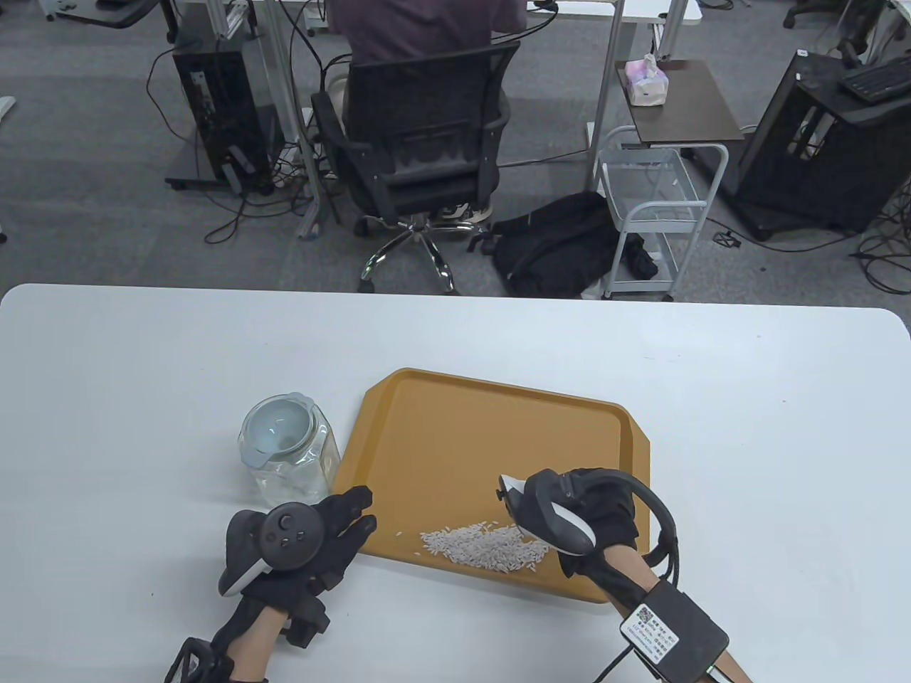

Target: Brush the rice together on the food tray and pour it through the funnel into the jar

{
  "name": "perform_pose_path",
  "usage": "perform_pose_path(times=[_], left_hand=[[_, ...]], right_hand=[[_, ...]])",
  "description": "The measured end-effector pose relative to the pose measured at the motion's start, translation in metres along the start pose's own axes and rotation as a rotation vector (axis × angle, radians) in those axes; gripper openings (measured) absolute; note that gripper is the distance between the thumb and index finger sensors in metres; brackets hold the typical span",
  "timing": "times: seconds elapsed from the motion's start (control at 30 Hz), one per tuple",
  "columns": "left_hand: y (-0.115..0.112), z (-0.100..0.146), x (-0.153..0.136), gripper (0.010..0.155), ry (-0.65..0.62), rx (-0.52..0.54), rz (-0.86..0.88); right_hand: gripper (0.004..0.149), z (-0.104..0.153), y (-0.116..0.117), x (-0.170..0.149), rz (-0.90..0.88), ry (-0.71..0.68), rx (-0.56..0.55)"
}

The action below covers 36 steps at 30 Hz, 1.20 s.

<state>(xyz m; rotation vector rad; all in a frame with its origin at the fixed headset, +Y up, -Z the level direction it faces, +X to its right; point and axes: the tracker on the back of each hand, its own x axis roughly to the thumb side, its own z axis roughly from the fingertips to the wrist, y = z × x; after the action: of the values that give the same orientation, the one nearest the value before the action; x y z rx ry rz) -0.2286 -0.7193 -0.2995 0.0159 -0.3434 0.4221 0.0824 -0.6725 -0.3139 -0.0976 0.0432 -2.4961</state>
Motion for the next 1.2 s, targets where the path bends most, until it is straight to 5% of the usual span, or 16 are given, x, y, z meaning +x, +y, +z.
perform_pose_path(times=[0.77, 1.07, 1.2], left_hand=[[-0.001, -0.001, -0.006, 0.06, 0.024, -0.017, -0.017], [0.0, -0.002, -0.006, 0.06, 0.026, -0.022, -0.021], [0.0, -0.002, -0.006, 0.06, 0.024, -0.023, -0.023]], right_hand=[[0.041, -0.013, -0.076, 0.105, -0.23, -0.255, -0.146], [0.053, -0.008, -0.076, 0.093, -0.392, -0.35, 0.014], [0.045, -0.005, -0.067, 0.062, -0.474, -0.293, -0.088]])
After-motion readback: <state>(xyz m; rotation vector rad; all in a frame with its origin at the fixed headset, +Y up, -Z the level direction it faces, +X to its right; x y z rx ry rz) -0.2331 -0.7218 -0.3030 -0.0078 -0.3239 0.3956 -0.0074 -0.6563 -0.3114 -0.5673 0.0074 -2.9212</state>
